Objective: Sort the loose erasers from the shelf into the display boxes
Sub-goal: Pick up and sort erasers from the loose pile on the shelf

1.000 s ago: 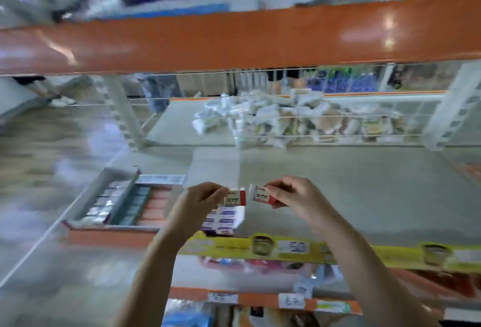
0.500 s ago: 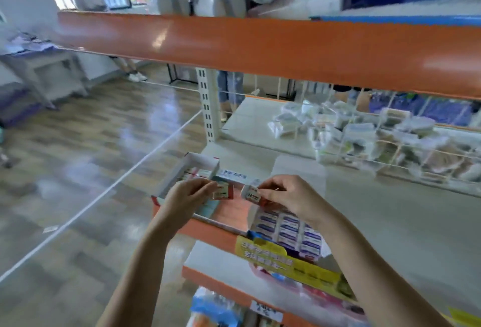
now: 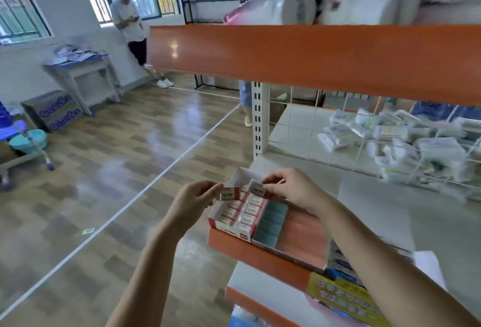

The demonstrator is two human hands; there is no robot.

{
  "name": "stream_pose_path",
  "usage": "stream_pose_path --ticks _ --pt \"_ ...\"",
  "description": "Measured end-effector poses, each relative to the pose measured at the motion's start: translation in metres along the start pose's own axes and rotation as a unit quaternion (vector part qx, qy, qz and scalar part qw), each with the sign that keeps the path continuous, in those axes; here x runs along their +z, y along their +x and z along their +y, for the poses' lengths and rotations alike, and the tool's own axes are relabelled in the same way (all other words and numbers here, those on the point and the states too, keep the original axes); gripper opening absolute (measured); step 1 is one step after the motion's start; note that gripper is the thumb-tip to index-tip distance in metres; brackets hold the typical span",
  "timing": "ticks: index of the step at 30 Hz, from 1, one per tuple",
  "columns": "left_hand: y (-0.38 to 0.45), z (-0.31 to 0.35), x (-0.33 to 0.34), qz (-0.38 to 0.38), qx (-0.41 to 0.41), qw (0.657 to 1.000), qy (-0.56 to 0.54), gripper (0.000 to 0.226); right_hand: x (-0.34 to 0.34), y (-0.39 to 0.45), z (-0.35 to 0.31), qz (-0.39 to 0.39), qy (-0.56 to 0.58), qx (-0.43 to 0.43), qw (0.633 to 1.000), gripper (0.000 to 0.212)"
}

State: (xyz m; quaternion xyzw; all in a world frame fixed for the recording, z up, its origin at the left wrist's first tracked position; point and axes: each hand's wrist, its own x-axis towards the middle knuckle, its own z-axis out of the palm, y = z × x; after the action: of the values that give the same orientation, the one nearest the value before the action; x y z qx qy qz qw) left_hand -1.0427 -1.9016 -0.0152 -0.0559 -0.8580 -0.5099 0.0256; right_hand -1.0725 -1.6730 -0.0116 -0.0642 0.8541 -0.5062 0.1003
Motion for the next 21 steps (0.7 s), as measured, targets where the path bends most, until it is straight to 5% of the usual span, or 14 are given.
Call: stream_pose_path --ticks 21 --pt "0.097 -0.047 -0.016 -0.14 0.063 0.988 -0.002 0.014 0.056 0.062 -0.002 0.188 -0.257 0.002 0.948 0.015"
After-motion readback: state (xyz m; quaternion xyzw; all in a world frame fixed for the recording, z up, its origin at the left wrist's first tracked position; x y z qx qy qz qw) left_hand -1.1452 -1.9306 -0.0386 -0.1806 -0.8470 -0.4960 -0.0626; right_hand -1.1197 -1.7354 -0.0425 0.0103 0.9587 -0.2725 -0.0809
